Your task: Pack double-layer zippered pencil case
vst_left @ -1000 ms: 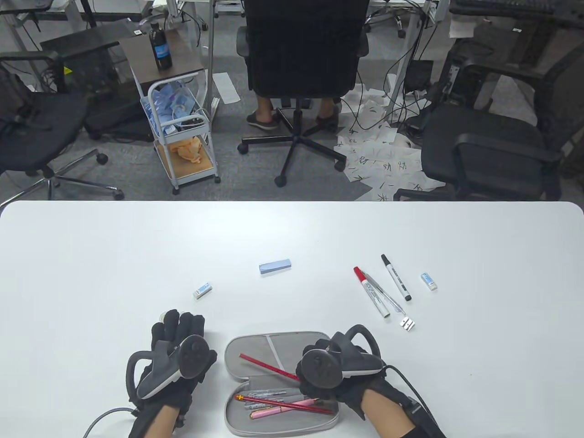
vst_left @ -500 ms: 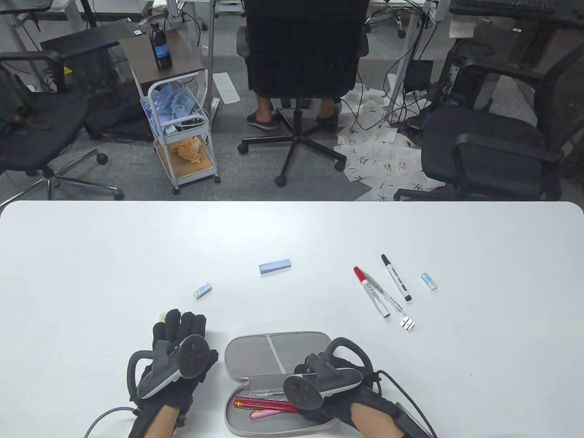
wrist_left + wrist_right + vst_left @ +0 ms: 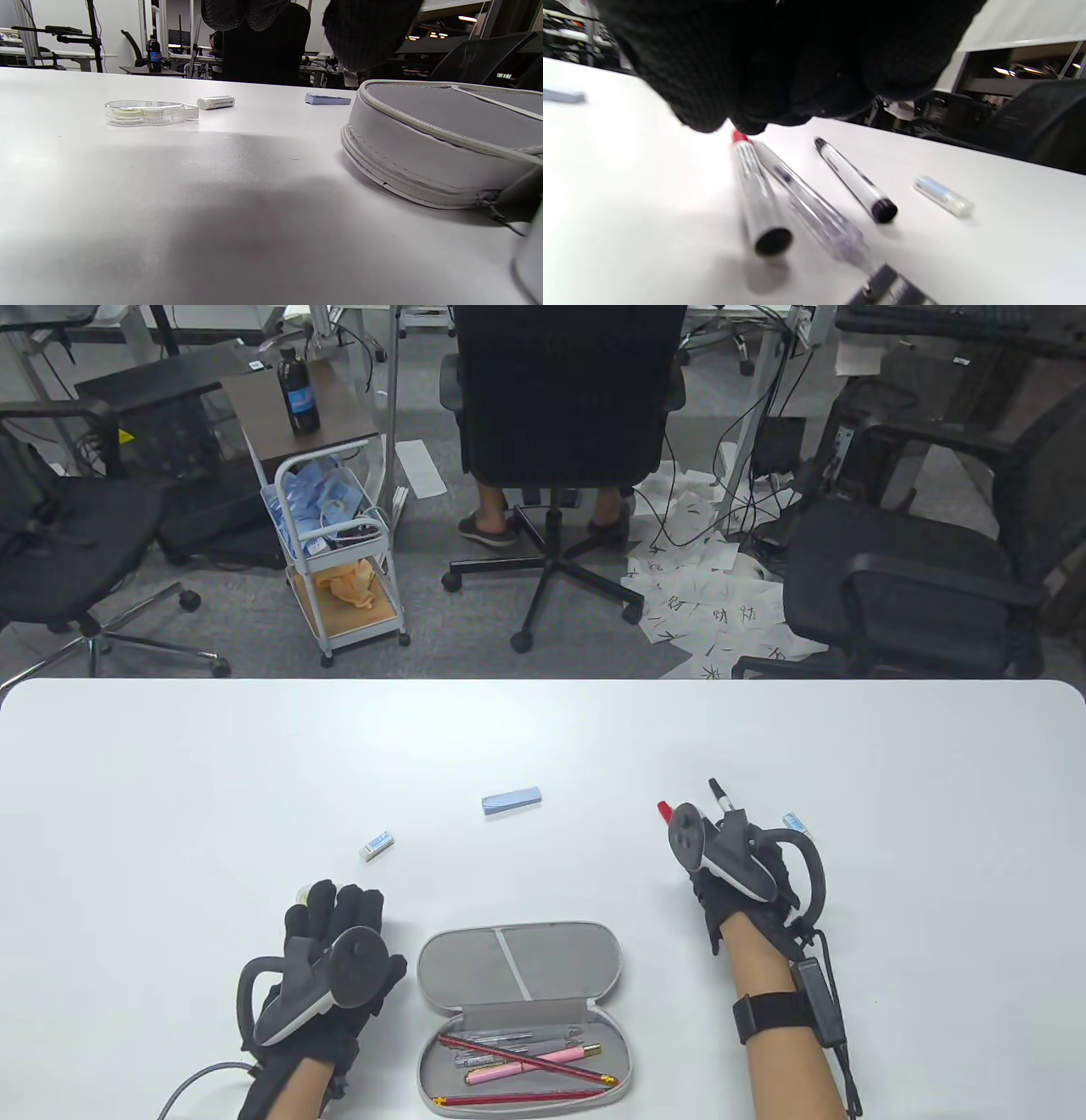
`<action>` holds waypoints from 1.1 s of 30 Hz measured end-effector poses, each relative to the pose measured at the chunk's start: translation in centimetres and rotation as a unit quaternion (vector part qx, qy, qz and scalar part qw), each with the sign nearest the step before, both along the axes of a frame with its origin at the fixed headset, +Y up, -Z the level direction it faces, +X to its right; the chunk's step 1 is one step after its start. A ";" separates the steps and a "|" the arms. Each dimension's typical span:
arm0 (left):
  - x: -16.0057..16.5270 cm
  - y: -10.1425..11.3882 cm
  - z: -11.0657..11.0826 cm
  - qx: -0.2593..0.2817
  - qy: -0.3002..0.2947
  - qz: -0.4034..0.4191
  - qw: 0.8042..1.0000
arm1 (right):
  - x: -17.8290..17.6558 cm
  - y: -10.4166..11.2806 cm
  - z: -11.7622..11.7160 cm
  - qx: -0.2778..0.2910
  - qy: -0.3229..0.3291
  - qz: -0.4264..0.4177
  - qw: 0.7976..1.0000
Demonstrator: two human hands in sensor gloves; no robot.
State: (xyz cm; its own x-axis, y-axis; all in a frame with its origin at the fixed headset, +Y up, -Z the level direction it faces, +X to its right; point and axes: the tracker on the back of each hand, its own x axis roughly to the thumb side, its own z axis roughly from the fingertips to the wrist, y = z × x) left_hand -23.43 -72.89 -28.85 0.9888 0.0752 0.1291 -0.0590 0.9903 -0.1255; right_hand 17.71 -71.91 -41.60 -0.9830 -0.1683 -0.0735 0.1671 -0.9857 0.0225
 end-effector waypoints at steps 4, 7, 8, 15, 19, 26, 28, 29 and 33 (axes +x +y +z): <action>0.1 0.0 -0.1 -0.004 -0.002 0.002 1.000 | -0.4 -1.2 -0.8 -0.017 -0.012 0.048 0.999; 0.1 0.0 0.0 -0.003 -0.003 0.002 1.000 | -0.6 -1.6 -1.1 -0.029 -0.018 0.063 0.997; 0.1 0.0 -0.1 -0.003 -0.003 0.001 1.000 | -0.7 -1.8 -1.2 -0.033 -0.020 0.069 0.997; 0.1 0.0 -0.1 -0.005 -0.005 0.002 1.000 | -1.3 -2.8 -1.5 -0.063 -0.014 0.090 0.994; 0.1 0.0 -0.1 -0.004 -0.005 0.004 1.000 | -2.0 -2.6 -1.0 -0.051 -0.002 0.094 0.994; 0.1 0.0 -0.1 -0.004 -0.003 0.002 1.000 | -6.0 1.7 4.0 0.051 0.185 -0.103 0.976; 0.2 0.0 0.0 -0.005 -0.004 0.000 1.000 | -8.0 2.5 6.1 0.043 0.289 -0.114 0.950; 0.2 -0.1 -0.1 -0.006 -0.004 0.000 1.000 | -9.2 2.7 7.4 0.035 0.335 -0.101 0.936; 0.2 0.0 0.0 -0.004 -0.004 0.001 1.000 | -12.9 2.1 11.1 0.015 0.441 -0.023 0.897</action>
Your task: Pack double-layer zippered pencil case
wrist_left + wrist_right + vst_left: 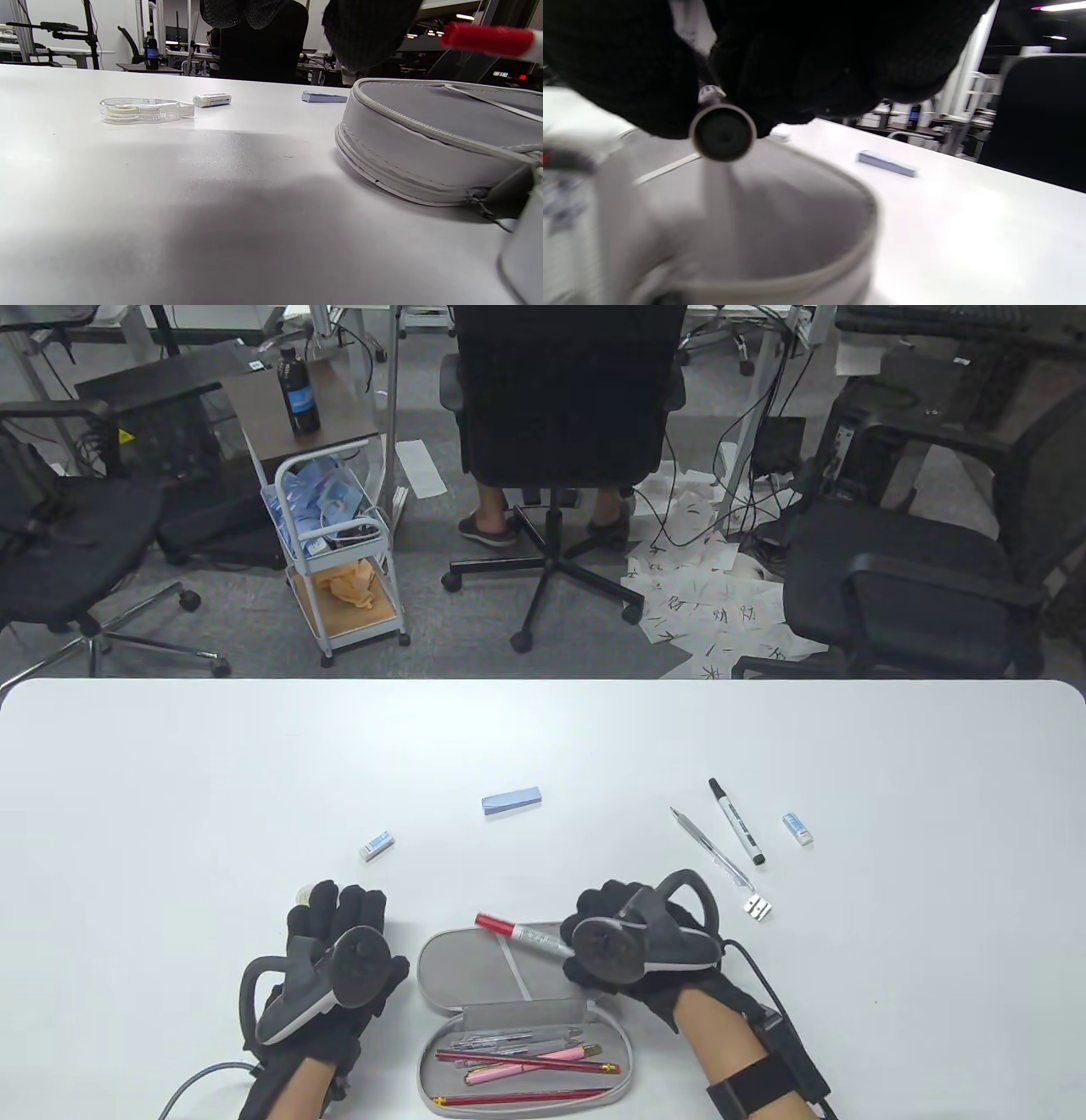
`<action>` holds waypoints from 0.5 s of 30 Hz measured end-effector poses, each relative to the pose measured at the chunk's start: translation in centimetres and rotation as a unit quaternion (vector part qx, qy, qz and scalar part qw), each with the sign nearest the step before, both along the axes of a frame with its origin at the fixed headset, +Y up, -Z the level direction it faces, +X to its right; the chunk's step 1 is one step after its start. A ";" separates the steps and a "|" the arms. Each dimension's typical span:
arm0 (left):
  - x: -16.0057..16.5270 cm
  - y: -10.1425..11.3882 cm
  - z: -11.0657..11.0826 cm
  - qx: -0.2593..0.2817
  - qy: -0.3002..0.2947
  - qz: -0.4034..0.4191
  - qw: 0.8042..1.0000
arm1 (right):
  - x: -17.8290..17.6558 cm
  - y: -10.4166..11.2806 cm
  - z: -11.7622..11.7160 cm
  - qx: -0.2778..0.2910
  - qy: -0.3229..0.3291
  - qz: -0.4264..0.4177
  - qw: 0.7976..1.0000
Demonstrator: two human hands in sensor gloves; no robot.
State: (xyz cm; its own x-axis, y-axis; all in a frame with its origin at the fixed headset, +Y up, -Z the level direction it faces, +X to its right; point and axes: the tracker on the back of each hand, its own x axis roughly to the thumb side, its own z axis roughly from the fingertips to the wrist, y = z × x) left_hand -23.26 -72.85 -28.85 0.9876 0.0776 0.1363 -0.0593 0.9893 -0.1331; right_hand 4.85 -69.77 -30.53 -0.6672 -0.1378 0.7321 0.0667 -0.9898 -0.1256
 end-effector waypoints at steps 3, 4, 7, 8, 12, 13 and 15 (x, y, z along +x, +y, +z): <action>0.1 0.0 0.0 0.001 -0.001 -0.002 1.000 | -1.1 -0.9 1.2 -0.014 0.037 0.022 0.999; 0.1 0.0 0.1 0.001 -0.001 -0.003 1.000 | -1.2 -1.3 1.4 -0.040 0.043 0.015 0.998; 0.2 0.0 0.1 0.003 -0.003 -0.006 1.000 | -1.3 -1.8 1.7 -0.066 0.052 0.021 0.996; 0.3 0.0 0.1 0.003 -0.004 -0.007 1.000 | -1.3 -2.0 1.9 -0.064 0.051 0.032 0.996; 0.2 0.0 0.1 0.002 -0.004 -0.003 1.000 | -1.8 -2.5 2.6 -0.048 0.067 0.060 0.995; 0.1 0.1 0.1 0.003 -0.003 -0.002 1.000 | -2.0 -2.7 2.7 -0.066 0.068 0.056 0.994; 0.0 0.0 0.0 0.001 0.000 0.001 1.000 | -2.0 -2.6 2.8 -0.057 0.062 0.056 0.995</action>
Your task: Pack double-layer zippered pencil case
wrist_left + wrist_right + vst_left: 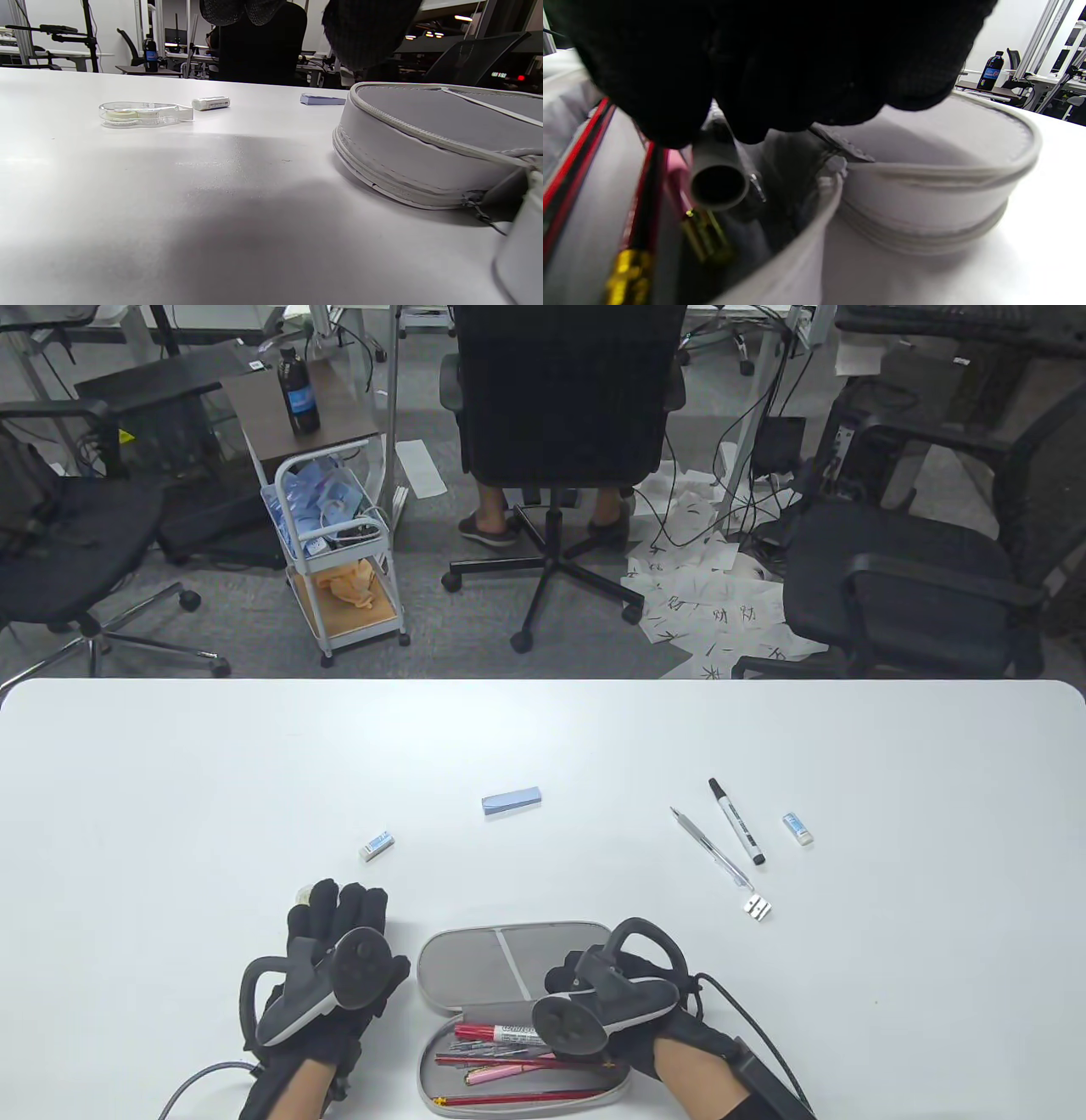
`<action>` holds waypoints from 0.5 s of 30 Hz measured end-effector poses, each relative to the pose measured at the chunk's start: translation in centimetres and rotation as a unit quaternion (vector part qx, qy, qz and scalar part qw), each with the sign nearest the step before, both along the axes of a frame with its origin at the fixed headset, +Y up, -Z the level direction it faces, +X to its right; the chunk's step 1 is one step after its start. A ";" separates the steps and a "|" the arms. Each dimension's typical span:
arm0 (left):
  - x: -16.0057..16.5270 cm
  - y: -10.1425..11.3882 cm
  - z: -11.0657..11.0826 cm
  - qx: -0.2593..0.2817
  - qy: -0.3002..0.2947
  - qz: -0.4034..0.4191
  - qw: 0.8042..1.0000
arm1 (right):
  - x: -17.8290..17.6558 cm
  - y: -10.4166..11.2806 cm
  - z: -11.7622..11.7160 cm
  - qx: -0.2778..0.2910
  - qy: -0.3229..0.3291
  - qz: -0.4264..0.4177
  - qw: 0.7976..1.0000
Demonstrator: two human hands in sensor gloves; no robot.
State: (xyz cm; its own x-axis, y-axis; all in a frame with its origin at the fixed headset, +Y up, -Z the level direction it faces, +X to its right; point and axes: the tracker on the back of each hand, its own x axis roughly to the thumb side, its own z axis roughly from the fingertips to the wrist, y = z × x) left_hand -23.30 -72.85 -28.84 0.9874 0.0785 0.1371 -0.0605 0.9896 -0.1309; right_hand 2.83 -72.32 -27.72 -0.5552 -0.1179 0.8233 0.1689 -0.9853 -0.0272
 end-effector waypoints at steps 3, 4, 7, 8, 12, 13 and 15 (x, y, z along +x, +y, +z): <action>-0.1 -0.1 0.0 -0.004 0.002 0.002 1.000 | 1.5 1.7 -1.2 0.083 -0.058 -0.047 0.994; -0.1 -0.1 0.0 -0.004 0.002 0.002 1.000 | 2.1 2.2 -1.8 0.106 -0.084 -0.054 0.989; 0.0 -0.2 0.0 -0.004 0.000 0.005 1.000 | 6.4 4.2 -5.9 0.164 -0.243 -0.035 0.955; 0.1 -0.2 -0.1 -0.007 -0.001 0.004 1.000 | 8.3 4.4 -7.8 0.149 -0.314 -0.008 0.938; 0.3 -0.5 -0.1 -0.013 -0.004 -0.003 1.000 | 13.6 3.1 -12.3 0.112 -0.437 0.016 0.892; 0.3 -0.4 0.0 -0.012 -0.003 -0.004 1.000 | 14.5 2.3 -13.2 0.100 -0.454 0.028 0.885; 0.1 -0.3 0.0 -0.005 0.000 0.000 1.000 | 15.3 1.1 -14.2 0.102 -0.468 0.066 0.875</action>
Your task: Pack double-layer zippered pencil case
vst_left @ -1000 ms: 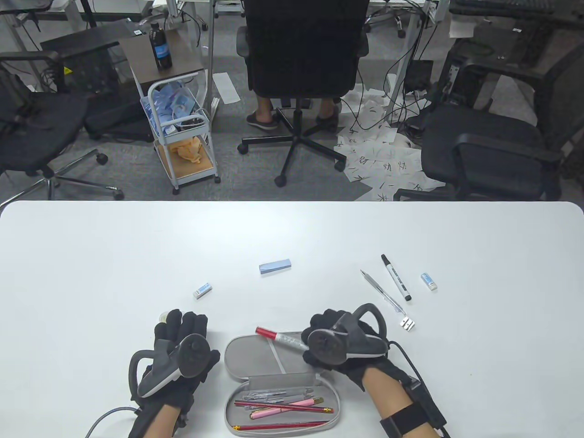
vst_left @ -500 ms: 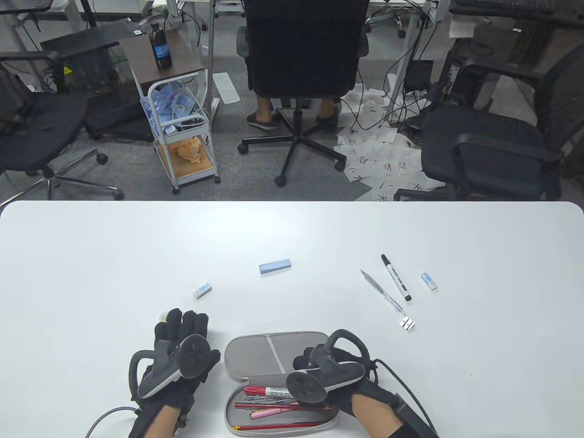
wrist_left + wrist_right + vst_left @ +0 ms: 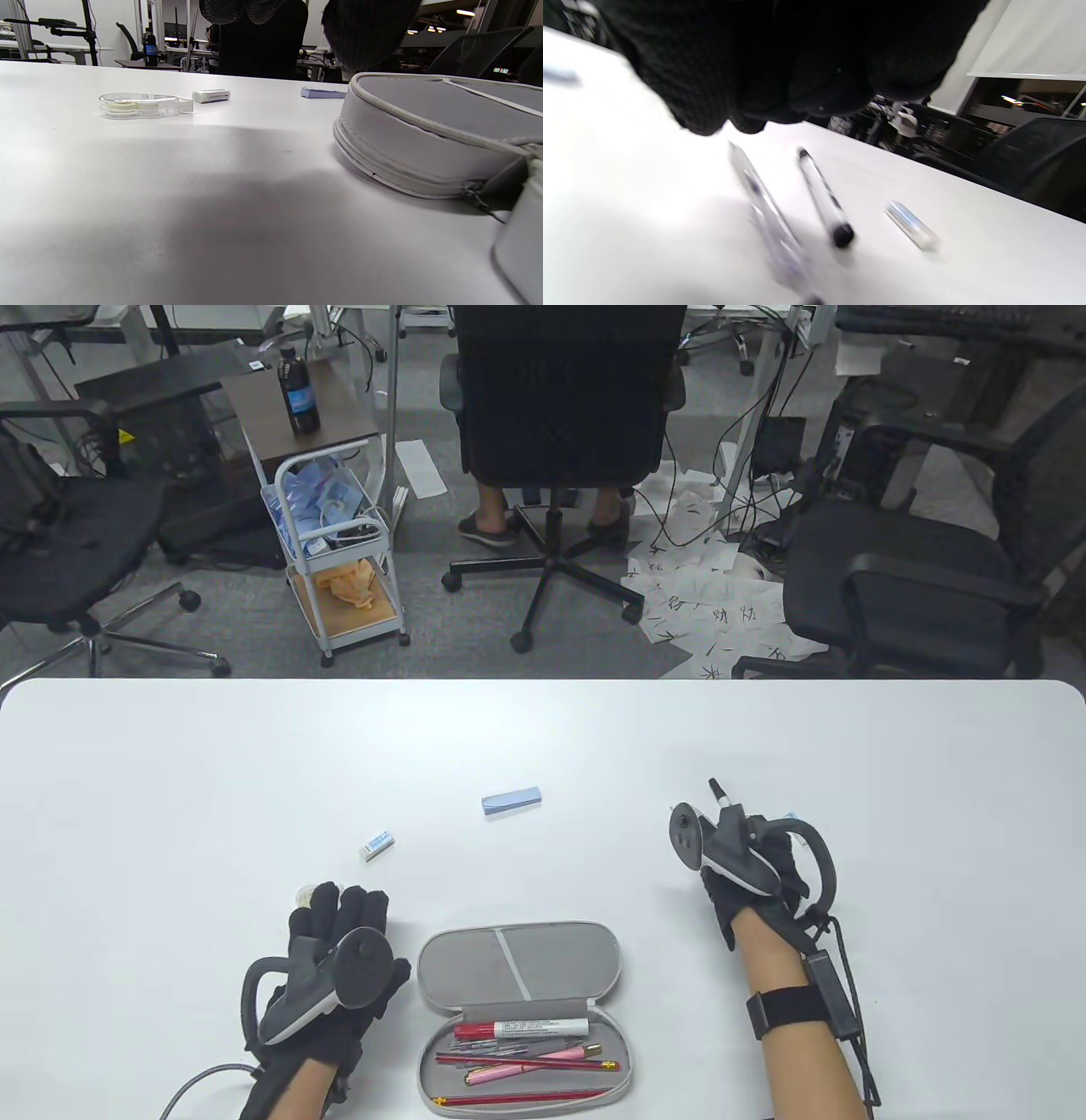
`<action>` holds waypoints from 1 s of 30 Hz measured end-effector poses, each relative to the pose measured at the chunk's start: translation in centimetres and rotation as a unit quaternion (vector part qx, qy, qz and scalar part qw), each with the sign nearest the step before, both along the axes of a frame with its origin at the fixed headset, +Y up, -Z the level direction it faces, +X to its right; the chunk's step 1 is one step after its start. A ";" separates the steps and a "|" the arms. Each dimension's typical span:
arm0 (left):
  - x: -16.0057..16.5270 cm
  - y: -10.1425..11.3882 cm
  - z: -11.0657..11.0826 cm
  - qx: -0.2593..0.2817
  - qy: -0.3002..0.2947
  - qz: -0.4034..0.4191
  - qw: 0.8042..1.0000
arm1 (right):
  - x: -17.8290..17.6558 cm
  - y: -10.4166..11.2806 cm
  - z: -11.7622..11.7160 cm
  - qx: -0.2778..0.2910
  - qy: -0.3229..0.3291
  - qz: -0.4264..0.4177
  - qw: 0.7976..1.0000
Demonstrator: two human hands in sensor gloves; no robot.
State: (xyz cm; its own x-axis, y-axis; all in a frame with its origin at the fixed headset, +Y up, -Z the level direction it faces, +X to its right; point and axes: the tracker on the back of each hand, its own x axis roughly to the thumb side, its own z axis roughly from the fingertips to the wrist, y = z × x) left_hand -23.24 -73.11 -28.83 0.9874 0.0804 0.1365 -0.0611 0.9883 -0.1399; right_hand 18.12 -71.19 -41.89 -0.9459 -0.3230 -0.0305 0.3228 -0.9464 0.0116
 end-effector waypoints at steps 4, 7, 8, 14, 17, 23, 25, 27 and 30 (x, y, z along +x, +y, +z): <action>-0.3 -0.1 -0.1 -0.004 0.001 0.009 1.000 | 0.3 -2.0 -1.6 -0.033 -0.032 0.038 0.998; -0.3 -0.1 -0.1 -0.005 0.002 0.011 1.000 | 0.1 -2.6 -2.4 -0.044 -0.048 0.038 0.997; -0.3 -0.1 -0.1 -0.005 0.002 0.011 1.000 | -0.1 -2.8 -2.8 -0.050 -0.050 0.043 0.997; -0.2 -0.2 -0.1 -0.007 -0.001 0.014 1.000 | -0.8 -3.7 -4.2 -0.091 -0.068 0.075 0.991; -0.1 -0.2 -0.2 -0.012 -0.004 0.013 1.000 | -0.7 -3.8 -4.7 -0.109 -0.069 0.069 0.989; -0.2 -0.1 -0.2 -0.006 -0.003 0.017 1.000 | -1.0 -3.7 -5.1 -0.146 -0.071 0.063 0.985; -0.2 -0.1 -0.2 -0.006 -0.002 0.017 1.000 | -1.3 -3.4 -5.1 -0.151 -0.056 0.078 0.984; -0.3 0.1 -0.2 0.002 -0.001 0.022 1.000 | -1.9 -2.2 -4.6 -0.125 -0.032 0.061 0.990; -0.4 0.1 -0.2 0.004 -0.002 0.027 1.000 | -3.9 0.1 -2.7 -0.098 0.051 0.000 0.994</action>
State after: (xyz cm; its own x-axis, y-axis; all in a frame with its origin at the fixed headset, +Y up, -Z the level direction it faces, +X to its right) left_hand -23.60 -72.97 -29.06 0.9812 0.1320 0.1412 -0.1134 0.9847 -0.1321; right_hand 14.20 -71.13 -44.58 -0.9406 -0.3142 0.1289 0.3327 -0.9287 0.1640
